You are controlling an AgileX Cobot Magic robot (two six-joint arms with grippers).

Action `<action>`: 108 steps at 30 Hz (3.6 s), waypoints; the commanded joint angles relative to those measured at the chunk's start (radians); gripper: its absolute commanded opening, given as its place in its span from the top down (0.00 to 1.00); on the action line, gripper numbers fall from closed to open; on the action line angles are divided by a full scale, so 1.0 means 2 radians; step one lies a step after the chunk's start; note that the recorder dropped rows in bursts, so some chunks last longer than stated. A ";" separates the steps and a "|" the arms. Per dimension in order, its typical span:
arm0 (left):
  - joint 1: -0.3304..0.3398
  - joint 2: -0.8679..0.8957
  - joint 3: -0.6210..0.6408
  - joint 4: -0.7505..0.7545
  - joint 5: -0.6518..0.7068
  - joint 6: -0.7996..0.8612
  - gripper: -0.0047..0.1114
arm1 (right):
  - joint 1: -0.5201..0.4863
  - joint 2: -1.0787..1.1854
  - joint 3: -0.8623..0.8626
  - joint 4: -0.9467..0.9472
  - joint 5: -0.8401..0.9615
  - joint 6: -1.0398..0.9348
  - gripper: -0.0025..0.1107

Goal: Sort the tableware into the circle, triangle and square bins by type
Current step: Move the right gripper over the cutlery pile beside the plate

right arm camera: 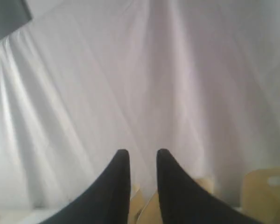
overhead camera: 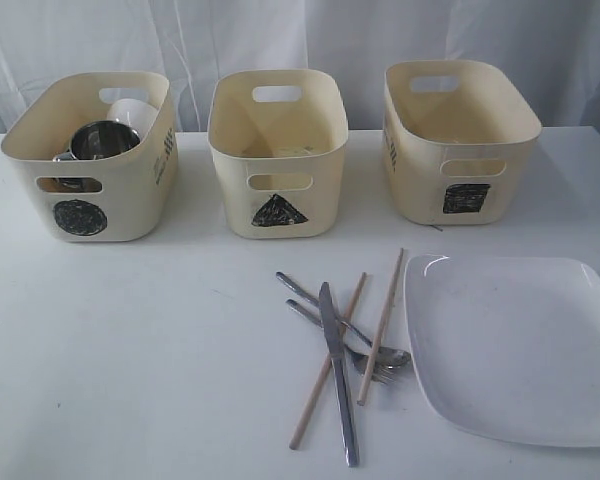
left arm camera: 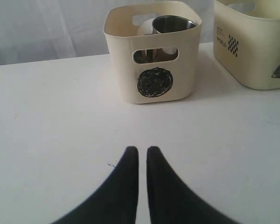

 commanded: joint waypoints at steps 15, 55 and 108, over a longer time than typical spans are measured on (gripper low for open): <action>0.000 -0.003 0.002 -0.006 -0.002 -0.004 0.84 | 0.003 0.335 -0.133 -0.110 0.132 -0.164 0.79; 0.000 -0.003 0.002 -0.006 -0.002 -0.004 0.84 | 0.009 0.275 -0.029 0.077 0.009 -0.272 0.79; 0.000 -0.003 0.002 -0.006 -0.002 -0.004 0.84 | 0.278 0.635 -0.209 0.861 0.482 -0.921 0.51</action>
